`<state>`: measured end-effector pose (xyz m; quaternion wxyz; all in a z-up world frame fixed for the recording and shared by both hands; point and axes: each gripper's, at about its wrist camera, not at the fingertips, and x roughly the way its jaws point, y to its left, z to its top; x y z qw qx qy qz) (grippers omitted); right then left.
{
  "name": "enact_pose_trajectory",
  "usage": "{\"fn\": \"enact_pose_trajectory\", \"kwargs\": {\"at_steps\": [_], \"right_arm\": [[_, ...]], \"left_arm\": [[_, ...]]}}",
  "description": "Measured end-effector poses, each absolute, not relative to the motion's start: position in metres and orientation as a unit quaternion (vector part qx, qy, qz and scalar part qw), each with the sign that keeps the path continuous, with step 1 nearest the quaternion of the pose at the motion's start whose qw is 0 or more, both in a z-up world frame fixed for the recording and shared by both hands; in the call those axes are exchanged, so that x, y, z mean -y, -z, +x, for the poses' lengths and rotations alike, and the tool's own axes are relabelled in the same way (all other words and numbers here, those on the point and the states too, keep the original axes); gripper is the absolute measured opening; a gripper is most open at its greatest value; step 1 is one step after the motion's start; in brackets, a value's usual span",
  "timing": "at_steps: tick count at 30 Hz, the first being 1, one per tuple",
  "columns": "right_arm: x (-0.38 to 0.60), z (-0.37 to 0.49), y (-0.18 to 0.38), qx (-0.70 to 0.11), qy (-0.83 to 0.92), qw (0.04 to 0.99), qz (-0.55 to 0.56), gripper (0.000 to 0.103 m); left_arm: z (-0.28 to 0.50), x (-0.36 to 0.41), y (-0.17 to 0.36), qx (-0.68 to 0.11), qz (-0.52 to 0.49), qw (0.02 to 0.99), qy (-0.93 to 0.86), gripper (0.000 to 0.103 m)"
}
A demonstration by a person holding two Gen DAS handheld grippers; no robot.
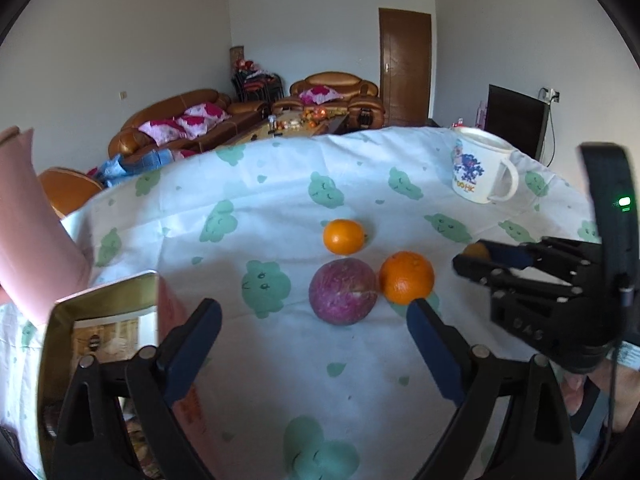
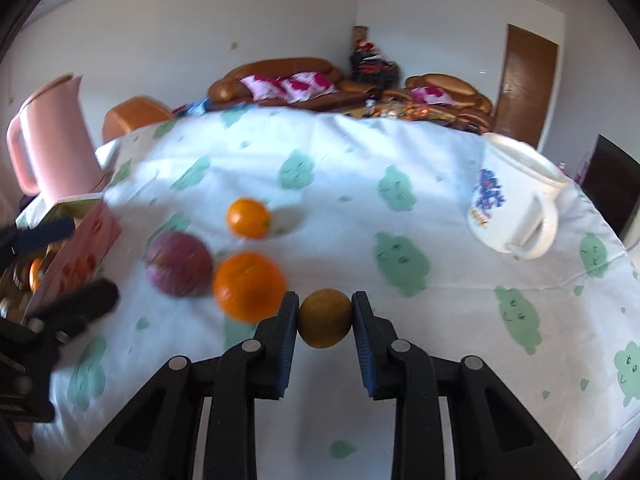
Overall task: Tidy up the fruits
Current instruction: 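Grasp the purple round fruit with the left gripper while the right gripper grasps a small yellow fruit, then lift the purple fruit with the left gripper while the right gripper lifts the yellow fruit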
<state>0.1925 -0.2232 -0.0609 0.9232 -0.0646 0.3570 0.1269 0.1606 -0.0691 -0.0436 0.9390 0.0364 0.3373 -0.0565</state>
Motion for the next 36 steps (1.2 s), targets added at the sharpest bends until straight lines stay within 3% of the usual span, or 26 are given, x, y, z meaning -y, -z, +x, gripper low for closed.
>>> {"fn": "enact_pose_trajectory", "kwargs": {"at_steps": [6,15,17,19,36], "right_arm": [[0.228,0.199,0.061,-0.354,-0.116,0.927,-0.049,0.029],[0.221,0.197,0.062,-0.356,-0.127,0.924,-0.064,0.029],[0.22,0.198,0.063,-0.358,-0.132,0.922,-0.066,0.029],[0.218,0.199,0.065,-0.363,-0.14,0.919,-0.067,0.029],[0.222,0.191,0.058,-0.337,-0.166,0.925,-0.048,0.029]], "left_arm": [[0.186,0.08,0.055,-0.351,0.038,0.934,0.053,0.094],[0.206,0.075,0.072,-0.379,0.007,0.923,0.063,0.082],[0.205,0.077,0.072,-0.38,0.003,0.922,0.08,0.071],[0.205,0.08,0.073,-0.383,-0.004,0.917,0.108,0.054],[0.199,0.069,0.071,-0.37,-0.032,0.923,0.101,0.053]]}}
